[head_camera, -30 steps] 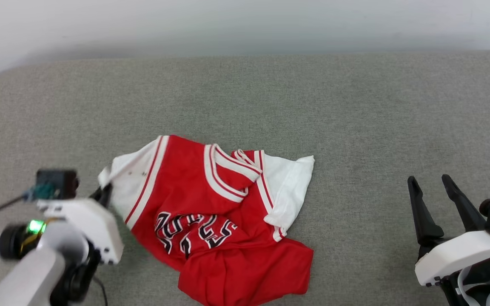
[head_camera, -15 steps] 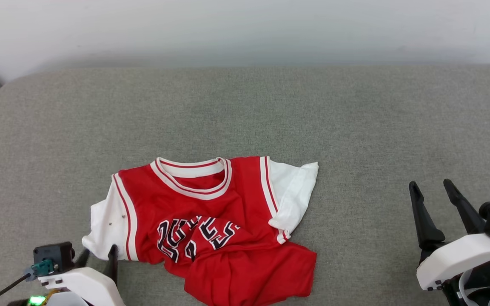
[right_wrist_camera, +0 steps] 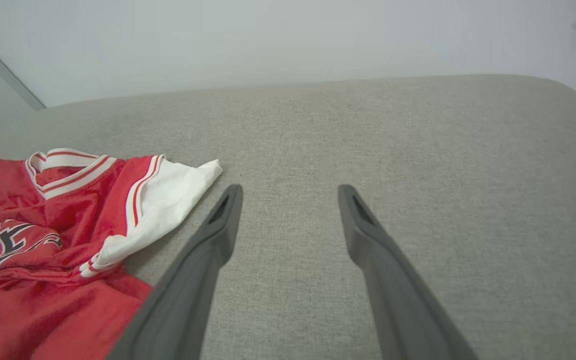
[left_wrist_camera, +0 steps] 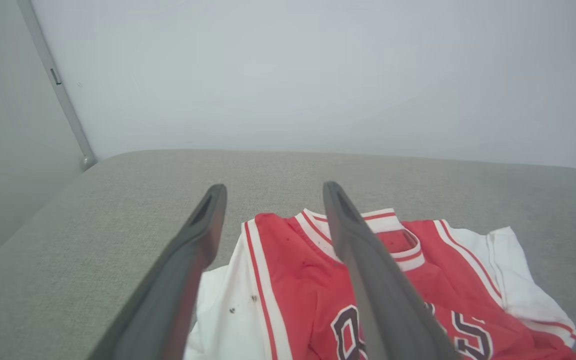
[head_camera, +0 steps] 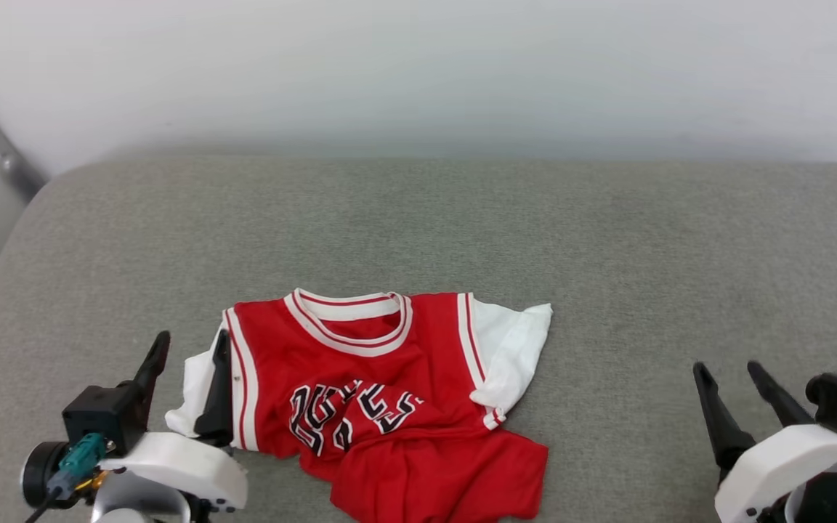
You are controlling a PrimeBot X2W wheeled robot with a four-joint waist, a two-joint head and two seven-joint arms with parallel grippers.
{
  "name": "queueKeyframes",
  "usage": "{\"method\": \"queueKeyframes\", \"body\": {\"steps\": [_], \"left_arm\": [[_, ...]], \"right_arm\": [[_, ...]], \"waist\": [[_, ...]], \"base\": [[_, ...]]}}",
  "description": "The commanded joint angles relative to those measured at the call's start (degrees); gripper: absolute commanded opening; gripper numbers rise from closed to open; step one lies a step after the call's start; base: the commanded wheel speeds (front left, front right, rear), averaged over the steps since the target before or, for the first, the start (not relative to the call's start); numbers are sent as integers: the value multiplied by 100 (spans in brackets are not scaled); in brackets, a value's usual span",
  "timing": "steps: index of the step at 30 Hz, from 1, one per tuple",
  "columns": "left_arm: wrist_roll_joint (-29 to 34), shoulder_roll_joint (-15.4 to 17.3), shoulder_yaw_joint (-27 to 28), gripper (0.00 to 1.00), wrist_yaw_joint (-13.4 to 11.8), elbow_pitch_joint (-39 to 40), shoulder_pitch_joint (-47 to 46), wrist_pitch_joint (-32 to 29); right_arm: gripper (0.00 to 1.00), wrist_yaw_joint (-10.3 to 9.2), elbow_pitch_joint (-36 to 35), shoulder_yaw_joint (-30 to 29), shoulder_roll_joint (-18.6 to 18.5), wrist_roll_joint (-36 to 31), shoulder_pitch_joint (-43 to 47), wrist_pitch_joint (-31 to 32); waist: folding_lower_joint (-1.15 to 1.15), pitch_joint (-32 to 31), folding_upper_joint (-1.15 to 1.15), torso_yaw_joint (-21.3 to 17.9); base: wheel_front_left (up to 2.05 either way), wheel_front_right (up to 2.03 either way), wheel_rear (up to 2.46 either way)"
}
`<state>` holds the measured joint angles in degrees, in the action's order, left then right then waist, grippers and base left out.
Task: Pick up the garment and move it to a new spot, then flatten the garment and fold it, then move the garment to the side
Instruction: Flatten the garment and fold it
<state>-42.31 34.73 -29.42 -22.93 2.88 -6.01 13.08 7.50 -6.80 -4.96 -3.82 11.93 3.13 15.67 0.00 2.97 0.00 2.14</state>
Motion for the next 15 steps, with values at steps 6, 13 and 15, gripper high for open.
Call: {"method": "queueKeyframes", "body": {"steps": [6, 13, 15], "left_arm": [[315, -262, -53, 100, 77, 333, -349, 146], [546, -597, -68, 100, 212, 415, -672, 196], [588, -709, -66, 100, 275, 391, -773, 206]], "right_arm": [[100, -2, 466, -40, -290, 433, -287, 911], [100, -2, 1307, 376, -615, 897, -1363, 2057], [100, -2, 1575, 542, -709, 977, -1692, 2349]], "waist": [[0, 200, 0, 495], [0, 638, 0, 953], [0, 749, 0, 1060]], "base": [[0, 0, 0], [0, 0, 0], [0, 0, 0]]}}
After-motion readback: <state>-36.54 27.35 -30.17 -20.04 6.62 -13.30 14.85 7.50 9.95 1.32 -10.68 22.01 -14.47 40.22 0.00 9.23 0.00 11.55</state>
